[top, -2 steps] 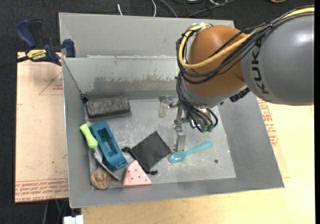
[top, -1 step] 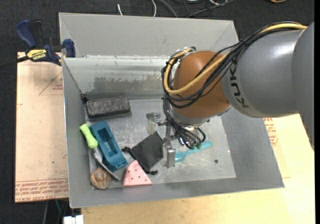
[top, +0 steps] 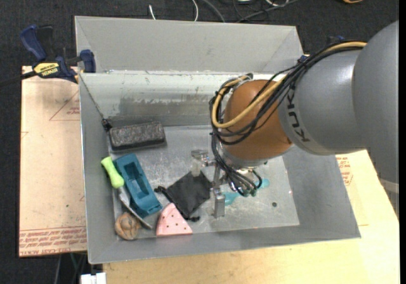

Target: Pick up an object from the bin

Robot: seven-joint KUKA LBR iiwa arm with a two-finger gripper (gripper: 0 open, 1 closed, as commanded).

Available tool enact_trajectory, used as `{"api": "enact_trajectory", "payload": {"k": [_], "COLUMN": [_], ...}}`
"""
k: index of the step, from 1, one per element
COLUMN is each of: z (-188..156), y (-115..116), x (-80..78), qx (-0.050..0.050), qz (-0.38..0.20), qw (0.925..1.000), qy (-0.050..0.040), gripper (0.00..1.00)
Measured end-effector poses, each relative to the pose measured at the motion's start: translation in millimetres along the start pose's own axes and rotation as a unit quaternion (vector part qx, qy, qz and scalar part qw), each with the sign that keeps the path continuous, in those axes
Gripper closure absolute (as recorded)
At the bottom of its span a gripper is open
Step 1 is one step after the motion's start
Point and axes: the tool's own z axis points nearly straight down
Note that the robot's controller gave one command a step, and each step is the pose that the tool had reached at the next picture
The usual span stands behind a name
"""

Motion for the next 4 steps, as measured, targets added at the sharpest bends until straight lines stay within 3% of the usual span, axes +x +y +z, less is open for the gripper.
{"api": "enact_trajectory", "payload": {"k": [1,2,3,4], "z": [11,27,27,-27], "y": [-2,-26,-26,-26], "x": [1.9,7.2,7.2,1.2], "qx": [-0.001,-0.001,-0.001,0.000], "qz": [0.016,0.058,0.058,0.059], "qw": [0.9999,0.9983,0.9983,0.9983], "qy": [0.0047,0.0025,0.0025,0.0057], "gripper": [0.00,1.00,1.00,1.00]}}
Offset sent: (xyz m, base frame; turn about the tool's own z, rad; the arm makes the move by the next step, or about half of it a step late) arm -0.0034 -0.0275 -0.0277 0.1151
